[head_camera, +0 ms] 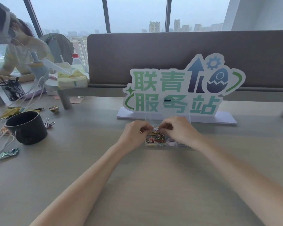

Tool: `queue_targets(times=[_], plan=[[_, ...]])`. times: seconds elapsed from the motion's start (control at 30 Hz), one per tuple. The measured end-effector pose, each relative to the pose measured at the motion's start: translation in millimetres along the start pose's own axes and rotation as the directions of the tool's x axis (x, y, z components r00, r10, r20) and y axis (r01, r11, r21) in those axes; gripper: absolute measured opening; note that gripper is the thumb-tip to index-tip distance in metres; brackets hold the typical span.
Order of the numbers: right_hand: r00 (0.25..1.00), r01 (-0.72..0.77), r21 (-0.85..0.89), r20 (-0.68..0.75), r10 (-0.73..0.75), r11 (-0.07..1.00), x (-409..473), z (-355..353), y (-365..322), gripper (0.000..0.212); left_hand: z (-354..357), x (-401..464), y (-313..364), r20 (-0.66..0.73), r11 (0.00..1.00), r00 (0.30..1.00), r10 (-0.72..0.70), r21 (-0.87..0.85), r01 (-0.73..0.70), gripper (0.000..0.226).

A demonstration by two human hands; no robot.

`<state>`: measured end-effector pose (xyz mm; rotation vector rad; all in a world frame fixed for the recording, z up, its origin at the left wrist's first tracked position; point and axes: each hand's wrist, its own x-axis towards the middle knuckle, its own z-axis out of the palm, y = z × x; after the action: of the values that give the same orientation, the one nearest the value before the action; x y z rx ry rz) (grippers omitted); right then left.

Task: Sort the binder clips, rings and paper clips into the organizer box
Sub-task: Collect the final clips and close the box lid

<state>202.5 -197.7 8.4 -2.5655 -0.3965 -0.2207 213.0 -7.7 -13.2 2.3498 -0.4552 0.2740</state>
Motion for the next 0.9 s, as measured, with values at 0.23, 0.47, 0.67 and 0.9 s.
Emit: queue_targets(times=[0.23,0.47,0.67,0.9], plan=[[1.000,-0.007,-0.012,-0.028,0.006,1.000,-4,5,0,0.023,1,-2,1,-0.028,0.999,0.999,0.041,-0.003,-0.041,0.018],[0.998,-0.020,0.055,-0.051,0.023,0.998,-1,1,5,0.030,1,-1,-2,-0.112,0.998,0.992,0.061,0.033,-0.057,0.014],[0.999,0.028,0.006,-0.019,-0.028,1.000,-3,4,6,0.027,6,-7,-8,-0.019,0.996,0.998,0.065,0.067,-0.064,0.015],[0.997,0.055,0.027,-0.048,-0.053,0.998,-7,3,4,0.023,6,-10,-9,-0.041,0.995,0.995,0.091,0.050,-0.089,0.016]])
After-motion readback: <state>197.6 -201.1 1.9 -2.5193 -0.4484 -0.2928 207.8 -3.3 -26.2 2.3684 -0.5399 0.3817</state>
